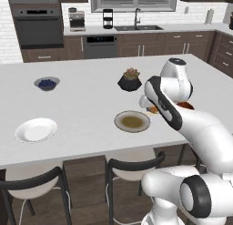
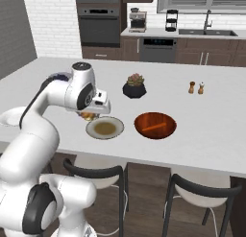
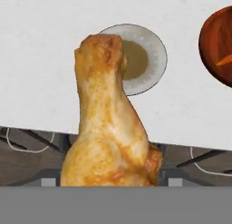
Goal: Pick the chicken drumstick and carrot from their plates and place them in the bowl. Then put the bowl in the fridge.
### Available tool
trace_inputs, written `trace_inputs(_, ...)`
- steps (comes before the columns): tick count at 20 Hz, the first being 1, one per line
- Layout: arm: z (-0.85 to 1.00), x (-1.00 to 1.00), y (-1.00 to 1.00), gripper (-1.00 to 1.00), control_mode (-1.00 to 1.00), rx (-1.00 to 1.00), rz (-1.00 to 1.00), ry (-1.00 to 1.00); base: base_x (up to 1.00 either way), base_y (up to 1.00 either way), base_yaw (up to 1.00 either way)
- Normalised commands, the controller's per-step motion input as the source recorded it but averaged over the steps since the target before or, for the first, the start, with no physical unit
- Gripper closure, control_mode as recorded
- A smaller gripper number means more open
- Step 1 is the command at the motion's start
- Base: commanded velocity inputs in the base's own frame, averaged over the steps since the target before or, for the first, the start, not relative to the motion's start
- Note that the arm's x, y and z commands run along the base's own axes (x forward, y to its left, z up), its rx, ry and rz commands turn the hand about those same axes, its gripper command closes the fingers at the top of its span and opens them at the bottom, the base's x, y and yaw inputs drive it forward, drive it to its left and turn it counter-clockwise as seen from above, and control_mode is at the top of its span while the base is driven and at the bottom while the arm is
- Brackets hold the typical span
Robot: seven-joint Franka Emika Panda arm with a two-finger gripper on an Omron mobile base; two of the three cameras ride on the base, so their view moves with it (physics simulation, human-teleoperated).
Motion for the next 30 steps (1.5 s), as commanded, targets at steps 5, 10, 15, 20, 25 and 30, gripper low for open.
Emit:
trace_inputs(5,0.00,0.00,-0.94,1.00,-1.00,-0.01,-0.25,0.00,0.00,0.00,0.00)
trace_inputs(10,0.00,0.03,-0.91,1.00,-1.00,-0.02,-0.24,0.00,0.00,0.00,0.00)
trace_inputs(15,0.03,0.05,-0.82,1.00,-1.00,-0.01,-0.21,0.00,0.00,0.00,0.00)
trace_inputs(20,0.01,0.08,-0.56,1.00,-1.00,0.00,-0.15,0.00,0.00,0.00,0.00)
trace_inputs(25,0.04,0.10,-0.50,1.00,-1.00,0.02,-0.09,0.01,0.00,0.00,0.00)
trace_inputs(30,-0.33,0.53,0.00,1.00,-1.00,0.00,0.00,0.00,0.00,0.00,0.00)
